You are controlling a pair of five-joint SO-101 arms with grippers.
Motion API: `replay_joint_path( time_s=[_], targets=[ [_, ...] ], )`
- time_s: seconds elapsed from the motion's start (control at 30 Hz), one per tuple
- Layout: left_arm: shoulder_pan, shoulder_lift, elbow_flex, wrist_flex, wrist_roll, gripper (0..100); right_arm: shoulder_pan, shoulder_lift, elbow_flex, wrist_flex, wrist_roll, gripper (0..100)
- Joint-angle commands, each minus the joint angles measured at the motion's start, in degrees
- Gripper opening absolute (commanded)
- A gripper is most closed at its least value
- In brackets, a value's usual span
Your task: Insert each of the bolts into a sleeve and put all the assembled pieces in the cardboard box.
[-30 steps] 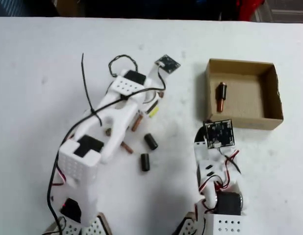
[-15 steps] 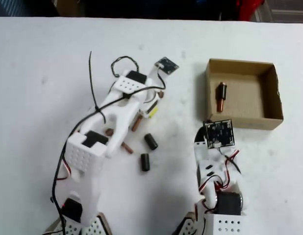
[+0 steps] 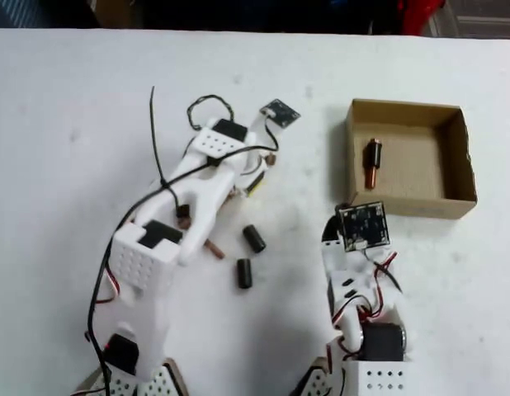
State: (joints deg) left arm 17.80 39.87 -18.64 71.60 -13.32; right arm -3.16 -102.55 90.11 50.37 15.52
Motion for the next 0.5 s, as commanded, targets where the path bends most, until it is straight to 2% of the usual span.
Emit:
replay_joint_path(
  time_s=[0.0, 0.33, 0.47],
  targets=[
    [0.5, -1.2, -2.8, 2.6, 0.6, 2, -0.7, -0.5, 0.1, -1.6, -0.2, 1.7],
    [2.6, -7.0, -11.4, 14.6, 0.8, 2, -0.7, -0.5, 0.2, -1.6, -0.3, 1.7],
    [3.4, -10.9, -16.3, 18.7, 5.2, 2, -0.8, -0.5, 0.2, -1.6, -0.6, 1.7]
  ],
)
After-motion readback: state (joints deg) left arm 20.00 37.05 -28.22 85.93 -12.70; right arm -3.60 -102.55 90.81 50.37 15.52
